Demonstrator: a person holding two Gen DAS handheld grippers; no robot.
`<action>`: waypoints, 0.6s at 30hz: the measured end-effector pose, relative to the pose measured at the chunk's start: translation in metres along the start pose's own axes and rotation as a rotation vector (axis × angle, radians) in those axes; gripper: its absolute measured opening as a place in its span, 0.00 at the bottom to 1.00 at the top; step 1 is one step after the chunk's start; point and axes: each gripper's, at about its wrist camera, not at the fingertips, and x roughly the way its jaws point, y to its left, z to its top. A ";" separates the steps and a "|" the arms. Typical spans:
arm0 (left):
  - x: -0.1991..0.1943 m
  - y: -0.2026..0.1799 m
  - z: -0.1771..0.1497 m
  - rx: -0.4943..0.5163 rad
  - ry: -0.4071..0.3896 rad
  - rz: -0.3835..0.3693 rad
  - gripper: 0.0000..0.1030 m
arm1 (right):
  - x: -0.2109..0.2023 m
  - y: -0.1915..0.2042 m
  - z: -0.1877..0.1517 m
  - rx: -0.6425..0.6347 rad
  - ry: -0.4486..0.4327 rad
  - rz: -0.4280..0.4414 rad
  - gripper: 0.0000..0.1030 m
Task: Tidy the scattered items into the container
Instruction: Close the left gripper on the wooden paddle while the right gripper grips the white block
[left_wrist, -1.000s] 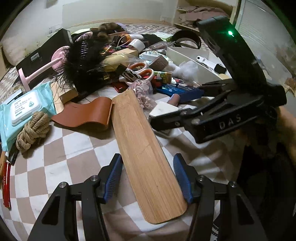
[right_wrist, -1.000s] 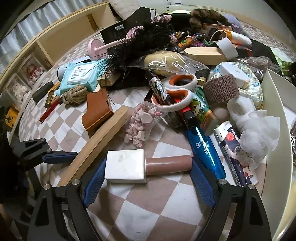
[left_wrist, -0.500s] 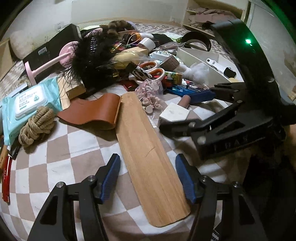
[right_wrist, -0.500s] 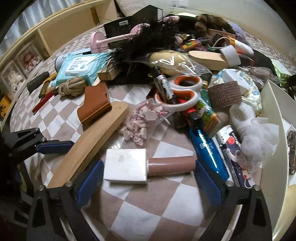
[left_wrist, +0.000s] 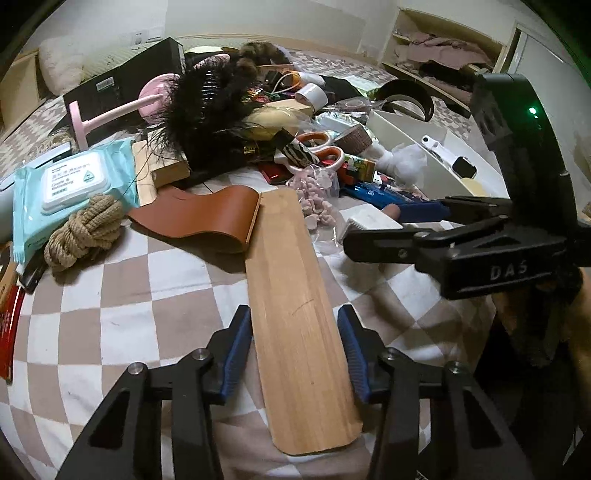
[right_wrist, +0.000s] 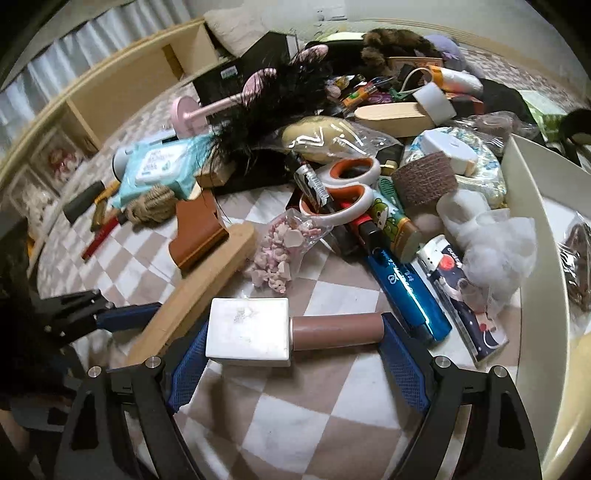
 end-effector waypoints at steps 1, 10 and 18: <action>-0.001 -0.001 -0.001 -0.002 -0.003 0.001 0.45 | -0.002 0.000 -0.001 0.013 -0.004 0.011 0.85; -0.013 -0.010 -0.010 -0.031 -0.054 0.045 0.43 | -0.018 -0.003 -0.011 0.120 -0.049 0.090 0.85; -0.023 -0.012 -0.010 -0.045 -0.082 0.055 0.42 | -0.030 -0.003 -0.017 0.162 -0.098 0.125 0.85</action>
